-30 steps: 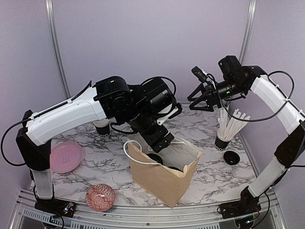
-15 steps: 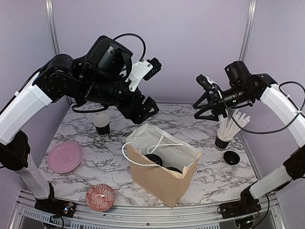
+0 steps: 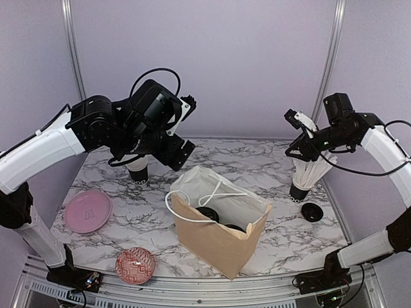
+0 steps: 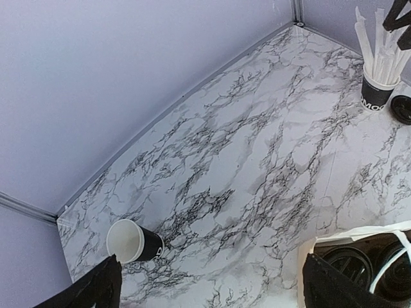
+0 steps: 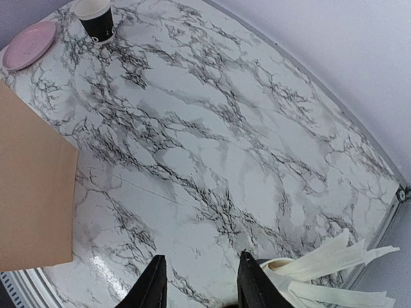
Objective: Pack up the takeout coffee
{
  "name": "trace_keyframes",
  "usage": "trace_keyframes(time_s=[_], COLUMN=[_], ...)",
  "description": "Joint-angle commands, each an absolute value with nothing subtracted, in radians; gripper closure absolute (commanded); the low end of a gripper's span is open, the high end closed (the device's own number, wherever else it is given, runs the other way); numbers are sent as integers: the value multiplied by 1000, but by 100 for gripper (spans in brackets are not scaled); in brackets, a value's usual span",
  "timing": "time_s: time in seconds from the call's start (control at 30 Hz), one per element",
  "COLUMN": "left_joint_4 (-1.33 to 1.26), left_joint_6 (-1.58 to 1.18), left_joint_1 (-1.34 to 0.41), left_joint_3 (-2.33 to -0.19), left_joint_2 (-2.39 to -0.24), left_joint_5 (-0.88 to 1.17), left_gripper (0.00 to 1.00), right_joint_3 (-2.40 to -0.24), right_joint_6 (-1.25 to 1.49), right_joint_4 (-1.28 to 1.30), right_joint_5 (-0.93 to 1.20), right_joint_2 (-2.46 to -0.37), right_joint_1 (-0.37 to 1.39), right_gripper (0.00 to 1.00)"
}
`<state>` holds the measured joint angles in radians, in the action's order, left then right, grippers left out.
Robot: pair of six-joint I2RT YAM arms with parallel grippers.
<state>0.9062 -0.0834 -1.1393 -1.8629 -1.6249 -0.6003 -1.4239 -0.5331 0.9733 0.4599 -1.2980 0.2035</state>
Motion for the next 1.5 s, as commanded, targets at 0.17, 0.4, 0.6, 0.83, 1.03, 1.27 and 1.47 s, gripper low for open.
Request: trace_keyframes(time_s=[0.17, 0.4, 0.6, 0.83, 1.03, 1.27, 1.47], left_joint_4=[797, 788, 785, 783, 783, 785, 783], left_joint_6=[-130, -127, -122, -118, -124, -135, -138], left_joint_1=[-1117, -1117, -1117, -1117, -1116, -1117, -1116], left_joint_3=[-1771, -1749, -1742, -1749, -1744, -1740, -1734], left_joint_2=[-1531, -1531, -1536, -1548, -1552, -1542, -1534], left_joint_5=[-602, -594, -597, -594, -578, -559, -561], left_gripper=[1, 1, 1, 2, 2, 3, 3], right_joint_3=[-1388, -1366, -1334, -1298, -1292, -1338, -1326], right_joint_6=[-480, -474, -462, -457, -453, -442, -447], right_joint_4=[922, 930, 943, 929, 920, 899, 888], right_joint_5=[369, 337, 322, 274, 261, 281, 237], right_joint_2=[-1278, -1264, -1262, -1243, -1237, -1216, -1232], right_joint_1=[134, 121, 119, 118, 119, 117, 117], right_gripper=[72, 73, 74, 77, 84, 84, 59])
